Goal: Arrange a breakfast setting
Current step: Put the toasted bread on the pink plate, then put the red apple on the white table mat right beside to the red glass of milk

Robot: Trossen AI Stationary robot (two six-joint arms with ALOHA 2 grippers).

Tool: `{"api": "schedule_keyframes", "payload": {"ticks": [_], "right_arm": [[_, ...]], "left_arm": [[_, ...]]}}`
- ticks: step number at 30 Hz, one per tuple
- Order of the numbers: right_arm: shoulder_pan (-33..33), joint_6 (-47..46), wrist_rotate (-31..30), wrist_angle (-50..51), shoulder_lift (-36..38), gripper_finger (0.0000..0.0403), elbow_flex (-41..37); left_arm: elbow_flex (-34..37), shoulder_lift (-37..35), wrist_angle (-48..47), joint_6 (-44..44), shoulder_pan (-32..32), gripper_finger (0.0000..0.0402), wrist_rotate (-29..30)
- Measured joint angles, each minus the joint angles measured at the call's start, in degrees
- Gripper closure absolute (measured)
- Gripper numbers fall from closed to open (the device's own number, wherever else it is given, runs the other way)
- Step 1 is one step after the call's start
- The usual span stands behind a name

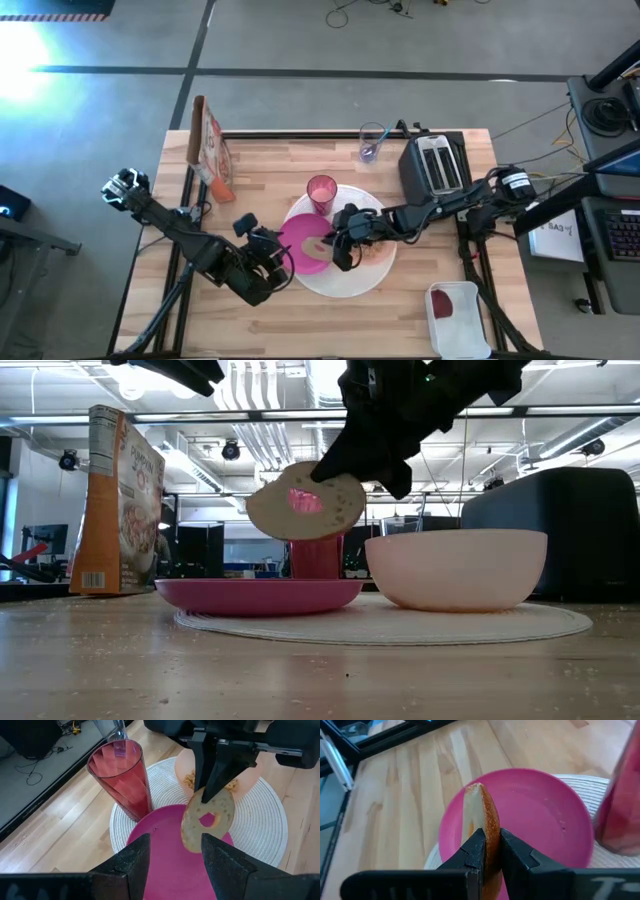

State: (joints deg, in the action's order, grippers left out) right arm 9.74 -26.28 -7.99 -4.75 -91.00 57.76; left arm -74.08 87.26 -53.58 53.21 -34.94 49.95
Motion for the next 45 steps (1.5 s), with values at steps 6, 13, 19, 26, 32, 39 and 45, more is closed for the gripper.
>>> {"api": "schedule_keyframes", "payload": {"ticks": [6,13,19,26,32,39,45], "right_arm": [[0.0,0.7,-1.2,-0.3,0.4,0.0313,0.0],[0.0,0.3,-0.5,0.3,2.3,0.026,0.0],[0.5,-4.8,6.5,8.8,8.6,0.026,0.0],[5.0,-15.6,5.3,25.6,17.3,0.0276,0.0],[12.1,-29.6,-0.7,34.1,18.6,0.0275,0.0],[20.7,-43.4,-1.1,37.2,15.2,0.0257,0.0],[27.1,-55.2,-2.1,39.0,12.9,0.0243,0.0]], "left_arm": [[0.0,0.0,0.0,0.0,0.0,0.0241,0.0],[0.0,0.0,0.0,0.1,0.0,0.0241,0.0],[0.0,0.0,0.0,0.1,-0.3,0.0241,-0.3],[0.0,0.0,-0.1,0.4,-0.9,0.0241,-1.5],[0.0,0.0,-0.1,0.2,-1.4,0.0241,-1.5],[0.0,0.0,-0.1,0.3,-1.4,0.0241,-1.5],[0.0,0.0,0.0,0.8,-1.7,0.0241,-1.5]]}}
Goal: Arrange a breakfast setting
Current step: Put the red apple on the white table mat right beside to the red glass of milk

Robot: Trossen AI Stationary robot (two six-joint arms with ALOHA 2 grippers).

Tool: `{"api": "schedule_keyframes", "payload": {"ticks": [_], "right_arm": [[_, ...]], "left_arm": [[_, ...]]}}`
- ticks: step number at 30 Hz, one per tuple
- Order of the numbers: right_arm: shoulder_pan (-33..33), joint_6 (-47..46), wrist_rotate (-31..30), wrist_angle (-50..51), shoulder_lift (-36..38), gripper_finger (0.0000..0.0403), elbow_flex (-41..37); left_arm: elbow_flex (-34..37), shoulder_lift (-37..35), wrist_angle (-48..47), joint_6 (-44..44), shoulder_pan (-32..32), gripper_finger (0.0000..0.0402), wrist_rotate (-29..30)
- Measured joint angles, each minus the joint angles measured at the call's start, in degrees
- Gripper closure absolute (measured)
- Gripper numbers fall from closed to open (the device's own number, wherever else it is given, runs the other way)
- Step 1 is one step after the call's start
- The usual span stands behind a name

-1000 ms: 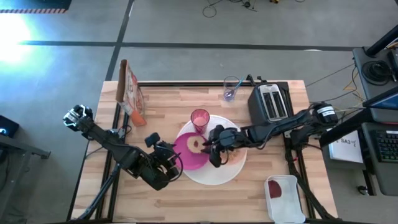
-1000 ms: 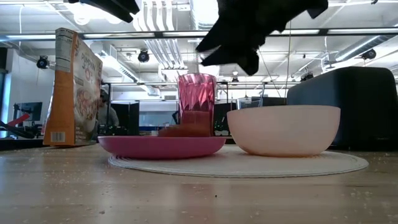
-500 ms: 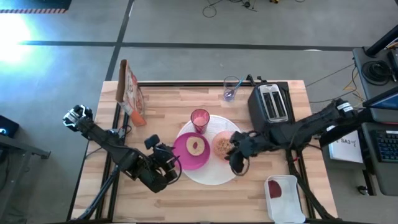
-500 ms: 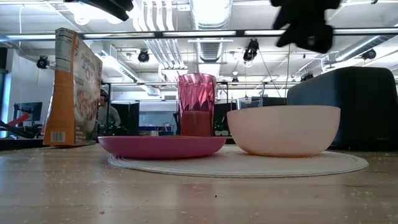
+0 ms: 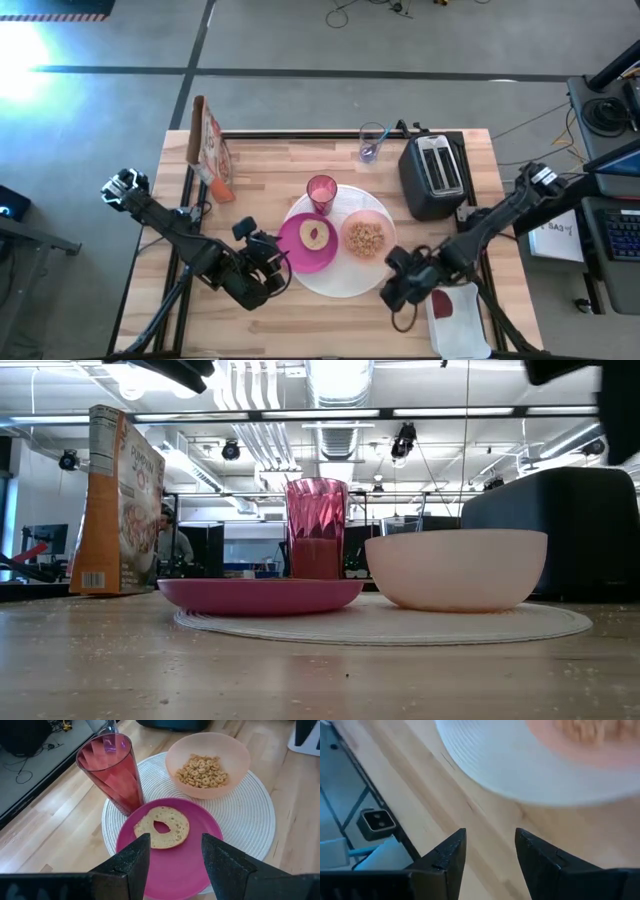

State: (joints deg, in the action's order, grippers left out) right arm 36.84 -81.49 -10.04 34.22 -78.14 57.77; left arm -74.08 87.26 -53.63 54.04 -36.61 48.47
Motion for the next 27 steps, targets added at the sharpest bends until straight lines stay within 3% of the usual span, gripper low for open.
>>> {"api": "schedule_keyframes", "payload": {"ticks": [9,16,21,27], "right_arm": [[7.8,-18.3,-0.1,3.0,0.8,0.0241,2.3],[13.7,-32.5,0.1,25.0,-1.0,0.0245,12.1],[16.3,-40.2,7.6,39.7,-2.6,0.0242,16.7],[17.1,-42.0,15.0,43.5,-3.5,0.0225,16.0]], "left_arm": [[0.0,0.0,0.0,0.0,-2.1,0.0241,0.0],[0.0,0.6,0.0,0.0,-3.5,0.0241,0.0],[0.0,2.8,-0.2,0.0,-3.7,0.0241,0.0],[0.0,5.7,-1.4,-3.7,-3.7,0.0242,-0.1]]}}
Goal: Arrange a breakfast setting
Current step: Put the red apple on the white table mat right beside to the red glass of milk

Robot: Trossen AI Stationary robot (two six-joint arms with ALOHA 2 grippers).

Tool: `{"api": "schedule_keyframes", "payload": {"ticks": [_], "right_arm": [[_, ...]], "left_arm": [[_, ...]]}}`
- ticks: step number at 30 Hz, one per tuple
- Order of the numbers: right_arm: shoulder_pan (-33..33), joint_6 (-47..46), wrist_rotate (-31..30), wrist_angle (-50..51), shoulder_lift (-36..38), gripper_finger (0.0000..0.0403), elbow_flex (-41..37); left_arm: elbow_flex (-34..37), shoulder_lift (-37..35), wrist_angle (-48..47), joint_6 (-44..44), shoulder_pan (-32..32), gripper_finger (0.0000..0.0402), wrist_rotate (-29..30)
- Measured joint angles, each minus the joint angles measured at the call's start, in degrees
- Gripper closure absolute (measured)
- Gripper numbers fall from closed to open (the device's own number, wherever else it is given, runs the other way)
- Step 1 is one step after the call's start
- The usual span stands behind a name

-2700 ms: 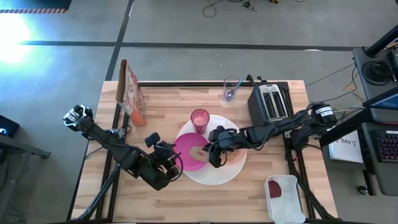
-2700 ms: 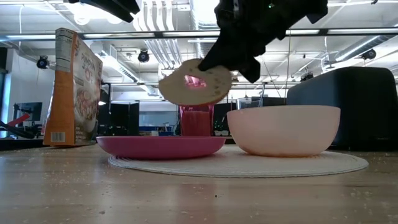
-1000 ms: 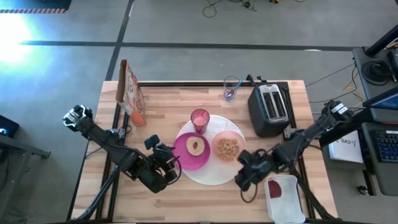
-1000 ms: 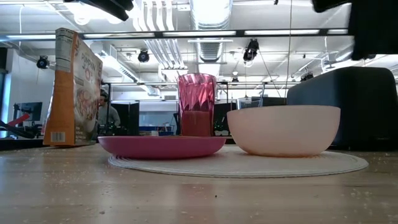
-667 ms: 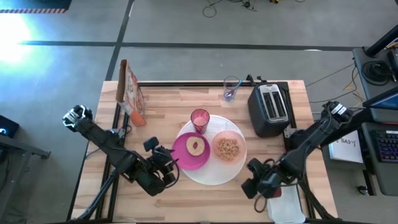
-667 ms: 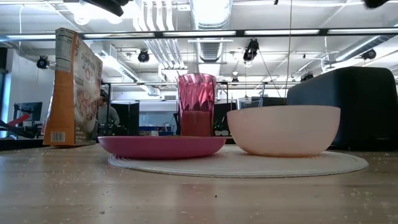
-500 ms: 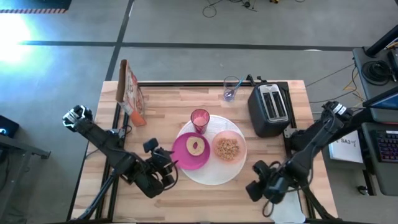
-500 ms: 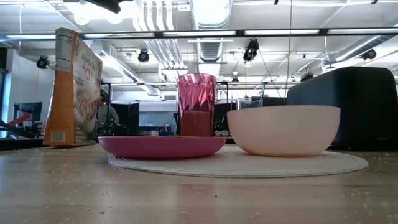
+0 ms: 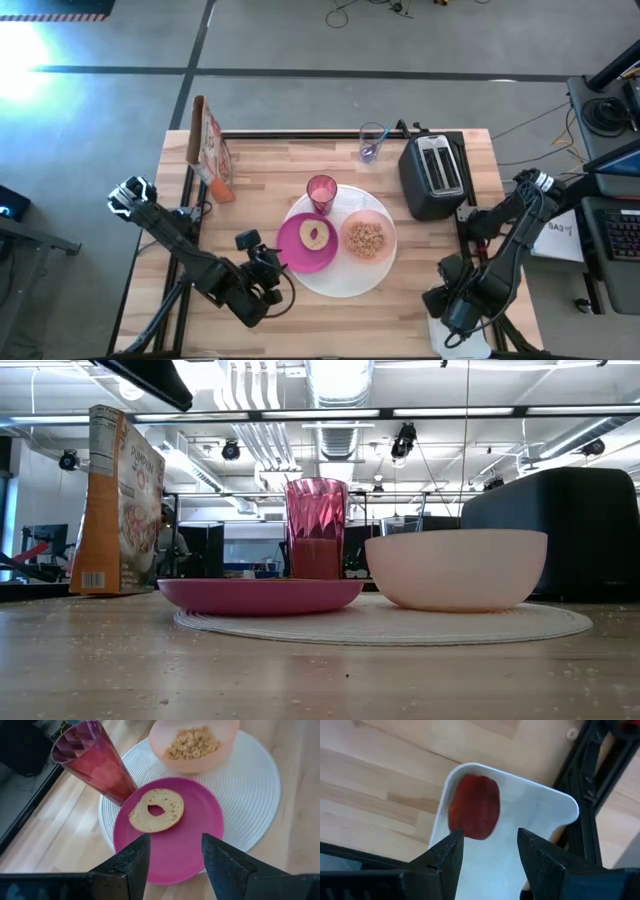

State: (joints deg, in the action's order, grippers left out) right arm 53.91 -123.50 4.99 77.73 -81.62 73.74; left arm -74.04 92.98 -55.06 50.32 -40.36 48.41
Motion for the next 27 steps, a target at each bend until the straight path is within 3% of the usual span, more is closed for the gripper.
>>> {"api": "schedule_keyframes", "payload": {"ticks": [11,27], "right_arm": [[0.0,-2.7,3.5,-2.4,0.2,0.0163,-5.3],[-0.6,-2.5,4.7,-31.5,0.4,0.0158,-23.1]], "left_arm": [[0.0,-0.1,-1.7,-0.3,-0.2,0.0242,0.0],[0.0,-0.1,-1.8,-0.3,-0.2,0.0241,-0.3]]}}
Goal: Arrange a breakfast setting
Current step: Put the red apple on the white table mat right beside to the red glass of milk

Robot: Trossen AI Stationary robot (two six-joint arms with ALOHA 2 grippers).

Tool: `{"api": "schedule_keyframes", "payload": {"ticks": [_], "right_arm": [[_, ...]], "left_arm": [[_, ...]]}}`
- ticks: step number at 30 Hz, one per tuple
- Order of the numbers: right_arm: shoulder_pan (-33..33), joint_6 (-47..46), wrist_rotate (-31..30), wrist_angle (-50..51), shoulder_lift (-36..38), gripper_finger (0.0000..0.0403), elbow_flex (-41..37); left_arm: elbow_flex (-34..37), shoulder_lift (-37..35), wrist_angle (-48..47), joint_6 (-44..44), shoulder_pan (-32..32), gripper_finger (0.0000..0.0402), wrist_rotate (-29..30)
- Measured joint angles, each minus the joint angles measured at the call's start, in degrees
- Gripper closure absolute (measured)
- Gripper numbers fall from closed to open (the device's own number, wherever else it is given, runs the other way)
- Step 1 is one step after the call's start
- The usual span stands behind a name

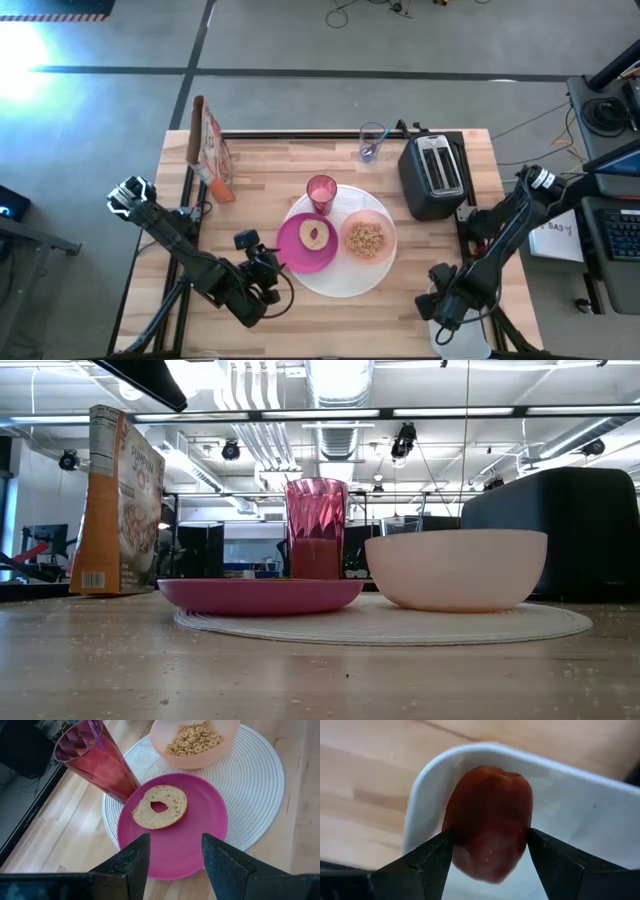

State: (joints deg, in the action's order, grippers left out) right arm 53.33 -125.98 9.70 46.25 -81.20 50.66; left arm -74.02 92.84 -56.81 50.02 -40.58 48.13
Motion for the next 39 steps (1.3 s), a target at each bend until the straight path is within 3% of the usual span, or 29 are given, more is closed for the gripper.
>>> {"api": "schedule_keyframes", "payload": {"ticks": [10,23,39], "right_arm": [[-0.2,0.5,-0.1,-4.2,0.1,0.0165,-4.2],[-0.2,4.1,-0.3,-3.7,0.1,0.0268,-4.3],[-0.2,5.0,0.6,-0.2,9.6,0.028,-4.7]], "left_arm": [[-0.1,-0.1,-0.3,0.1,0.0,0.0241,-0.3],[-0.1,-0.1,-0.3,0.2,0.0,0.0241,-0.3],[-1.7,-0.2,0.0,-0.2,0.0,0.0242,0.6]]}}
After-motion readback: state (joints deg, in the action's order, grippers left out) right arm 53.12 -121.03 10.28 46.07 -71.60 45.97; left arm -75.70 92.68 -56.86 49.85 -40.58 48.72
